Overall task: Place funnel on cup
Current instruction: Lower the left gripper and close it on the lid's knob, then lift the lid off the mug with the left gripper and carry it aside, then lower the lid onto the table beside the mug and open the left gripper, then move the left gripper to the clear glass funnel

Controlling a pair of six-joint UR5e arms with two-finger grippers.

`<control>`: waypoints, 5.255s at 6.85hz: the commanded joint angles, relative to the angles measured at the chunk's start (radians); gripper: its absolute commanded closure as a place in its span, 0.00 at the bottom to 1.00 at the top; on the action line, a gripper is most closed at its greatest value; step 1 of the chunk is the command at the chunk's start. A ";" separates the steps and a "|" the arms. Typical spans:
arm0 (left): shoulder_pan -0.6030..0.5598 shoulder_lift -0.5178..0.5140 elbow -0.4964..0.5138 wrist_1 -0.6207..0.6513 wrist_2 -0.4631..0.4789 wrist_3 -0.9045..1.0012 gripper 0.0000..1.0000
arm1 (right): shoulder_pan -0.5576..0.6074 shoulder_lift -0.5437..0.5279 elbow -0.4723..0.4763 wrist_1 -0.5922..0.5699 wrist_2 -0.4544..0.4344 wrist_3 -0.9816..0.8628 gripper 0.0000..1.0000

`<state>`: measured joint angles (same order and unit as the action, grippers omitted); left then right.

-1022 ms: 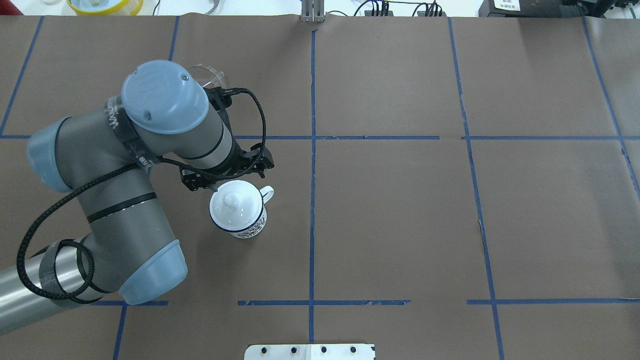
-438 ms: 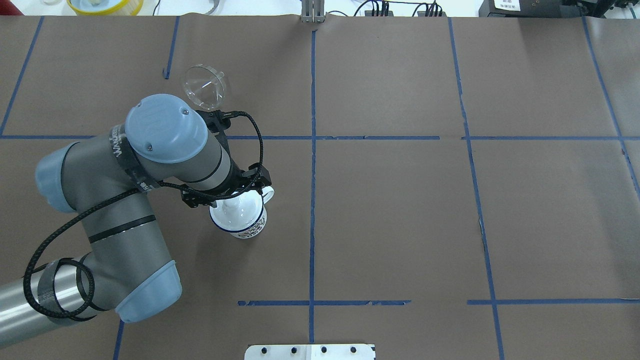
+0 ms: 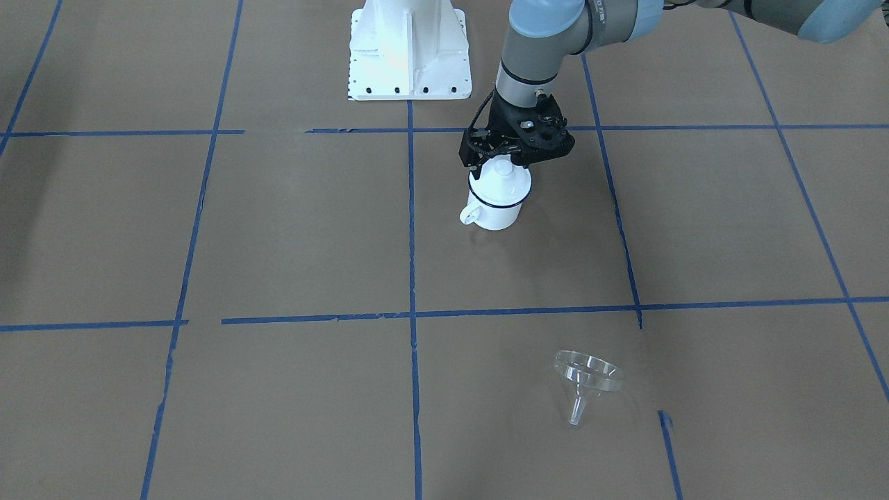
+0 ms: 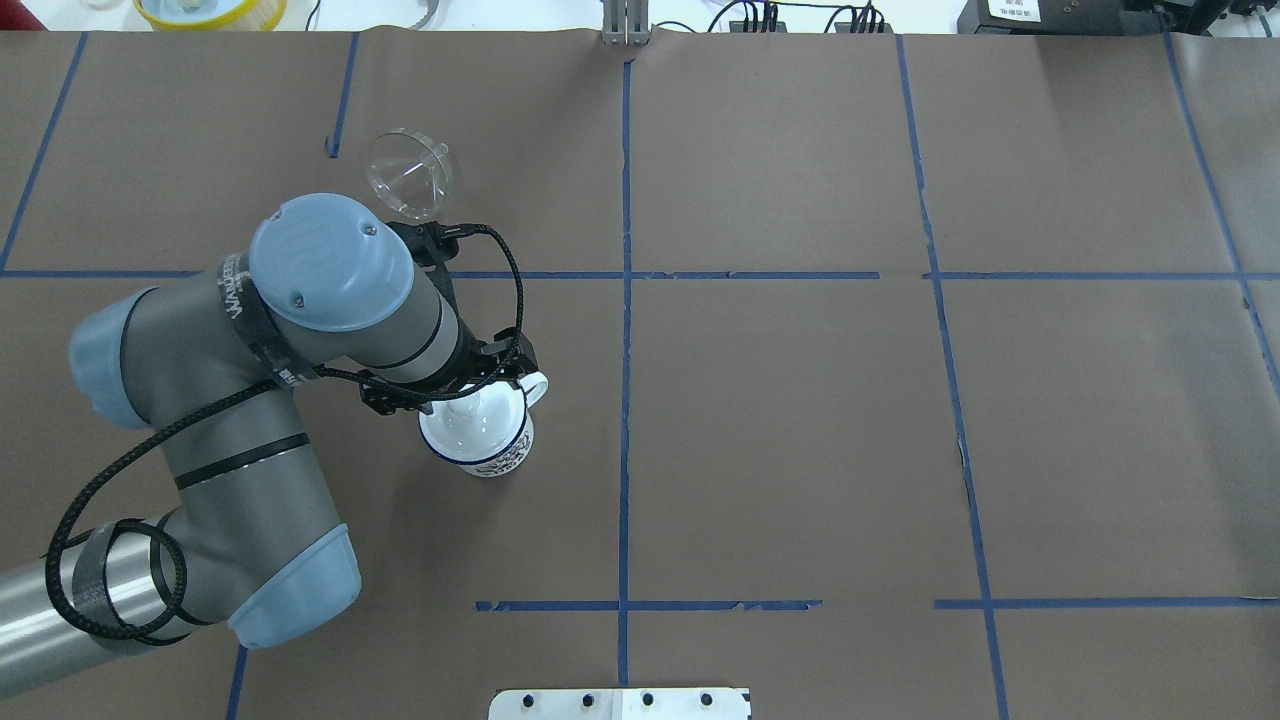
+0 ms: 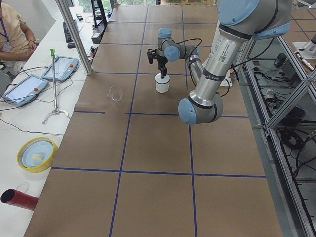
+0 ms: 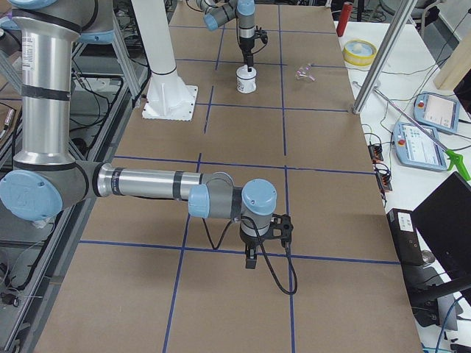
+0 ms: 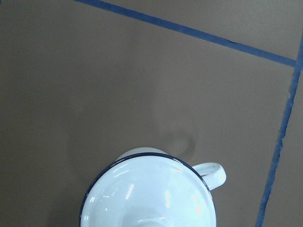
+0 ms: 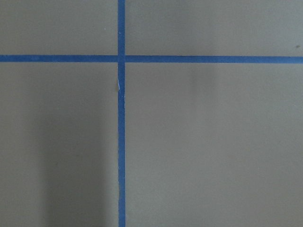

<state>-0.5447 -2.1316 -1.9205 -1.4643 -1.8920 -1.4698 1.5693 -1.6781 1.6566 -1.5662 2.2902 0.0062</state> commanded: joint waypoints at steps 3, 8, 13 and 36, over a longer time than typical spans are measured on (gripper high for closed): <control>0.003 0.002 0.006 0.001 -0.001 0.002 0.07 | 0.000 0.000 0.000 0.000 0.000 0.000 0.00; 0.003 0.002 0.001 0.005 -0.002 0.002 0.29 | 0.000 0.000 0.000 0.000 0.000 0.000 0.00; 0.003 0.001 -0.020 0.016 -0.006 0.002 1.00 | 0.000 0.000 0.000 0.000 0.000 0.000 0.00; -0.268 0.302 -0.084 -0.387 -0.006 0.169 0.00 | 0.000 0.000 0.000 0.000 0.000 0.000 0.00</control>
<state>-0.7263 -1.8056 -1.9793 -1.8504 -1.8965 -1.2099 1.5693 -1.6782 1.6567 -1.5662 2.2902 0.0062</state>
